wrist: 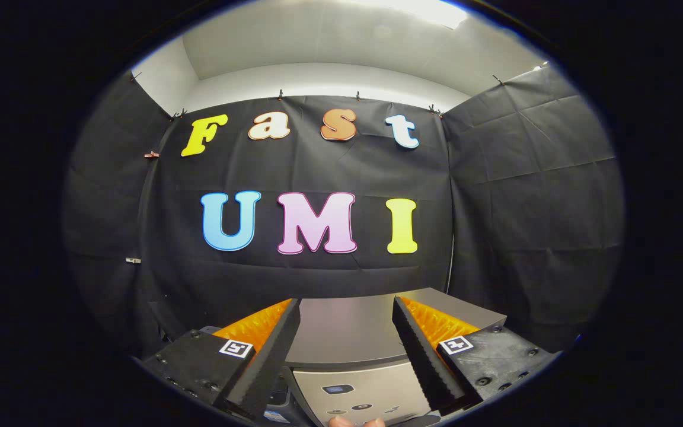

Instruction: Put the clothes into the washing machine and then close the washing machine lid.

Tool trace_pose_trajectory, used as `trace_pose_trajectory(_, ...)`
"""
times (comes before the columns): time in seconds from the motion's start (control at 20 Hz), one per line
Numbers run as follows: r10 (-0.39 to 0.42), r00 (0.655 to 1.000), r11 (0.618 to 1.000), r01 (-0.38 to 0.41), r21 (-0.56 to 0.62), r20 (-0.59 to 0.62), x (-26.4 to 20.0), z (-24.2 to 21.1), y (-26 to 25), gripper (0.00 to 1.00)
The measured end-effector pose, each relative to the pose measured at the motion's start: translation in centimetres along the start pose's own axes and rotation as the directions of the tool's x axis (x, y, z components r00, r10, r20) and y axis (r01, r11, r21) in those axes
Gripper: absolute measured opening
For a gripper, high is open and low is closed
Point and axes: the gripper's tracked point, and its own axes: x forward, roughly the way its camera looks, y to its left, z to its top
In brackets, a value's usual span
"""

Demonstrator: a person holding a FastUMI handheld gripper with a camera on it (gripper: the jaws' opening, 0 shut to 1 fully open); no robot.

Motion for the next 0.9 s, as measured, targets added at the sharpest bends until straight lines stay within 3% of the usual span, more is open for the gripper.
trace_pose_trajectory(0.3,0.004,0.999,1.0,-0.004,0.006,0.032,0.3,1.0,0.9,0.98)
trace_pose_trajectory(0.6,-0.049,0.998,0.997,0.046,0.061,0.047,-0.1,1.6,0.5,0.98)
trace_pose_trajectory(0.9,-0.039,0.998,0.999,0.038,0.026,0.052,0.2,2.0,1.3,0.98)
